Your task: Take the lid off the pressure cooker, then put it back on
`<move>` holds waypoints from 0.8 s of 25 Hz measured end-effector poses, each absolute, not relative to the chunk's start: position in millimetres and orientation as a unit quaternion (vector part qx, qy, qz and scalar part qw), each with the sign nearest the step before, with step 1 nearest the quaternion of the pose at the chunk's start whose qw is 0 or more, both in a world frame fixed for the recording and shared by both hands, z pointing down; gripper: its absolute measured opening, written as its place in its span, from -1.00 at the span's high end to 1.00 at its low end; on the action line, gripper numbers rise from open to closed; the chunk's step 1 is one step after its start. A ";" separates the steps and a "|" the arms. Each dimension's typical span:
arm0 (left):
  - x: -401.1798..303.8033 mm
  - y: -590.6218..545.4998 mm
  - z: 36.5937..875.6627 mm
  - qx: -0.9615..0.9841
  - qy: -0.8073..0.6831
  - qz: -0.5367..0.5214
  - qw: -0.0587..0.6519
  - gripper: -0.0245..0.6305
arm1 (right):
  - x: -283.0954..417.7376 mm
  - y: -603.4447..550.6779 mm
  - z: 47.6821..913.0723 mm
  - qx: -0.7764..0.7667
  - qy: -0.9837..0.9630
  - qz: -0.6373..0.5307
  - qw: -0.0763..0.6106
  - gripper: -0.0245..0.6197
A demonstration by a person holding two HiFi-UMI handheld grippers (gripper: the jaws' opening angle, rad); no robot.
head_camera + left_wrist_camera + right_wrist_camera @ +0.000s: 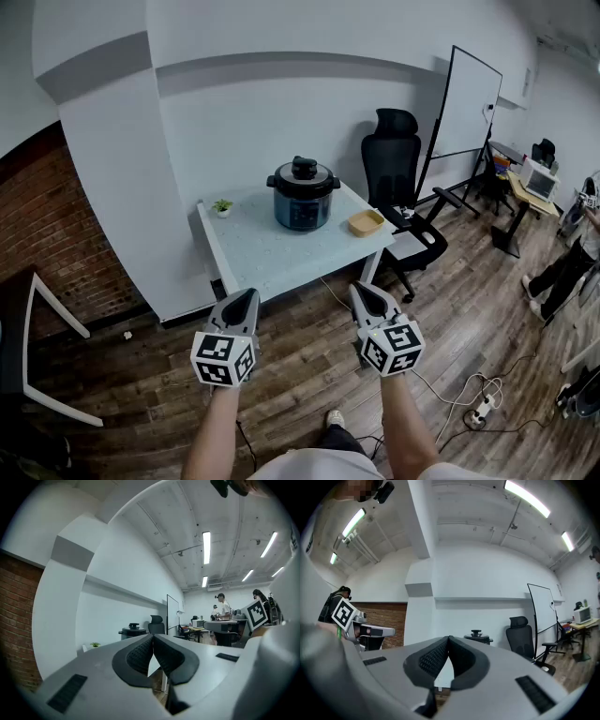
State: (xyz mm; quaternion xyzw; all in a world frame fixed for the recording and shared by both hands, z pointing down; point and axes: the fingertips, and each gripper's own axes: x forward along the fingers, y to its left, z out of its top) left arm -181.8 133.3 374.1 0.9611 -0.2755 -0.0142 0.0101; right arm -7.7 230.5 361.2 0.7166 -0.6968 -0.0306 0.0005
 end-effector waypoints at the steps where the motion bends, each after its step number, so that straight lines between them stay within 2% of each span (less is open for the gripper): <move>1: -181.5 133.2 374.0 0.961 -0.275 -0.014 0.010 0.88 | -8.0 230.4 360.9 0.716 -0.697 -0.031 0.000 0.92; 20: -174.1 134.3 375.5 0.962 -0.273 -0.011 0.012 0.88 | -2.9 230.3 360.2 0.718 -0.695 -0.036 0.001 0.92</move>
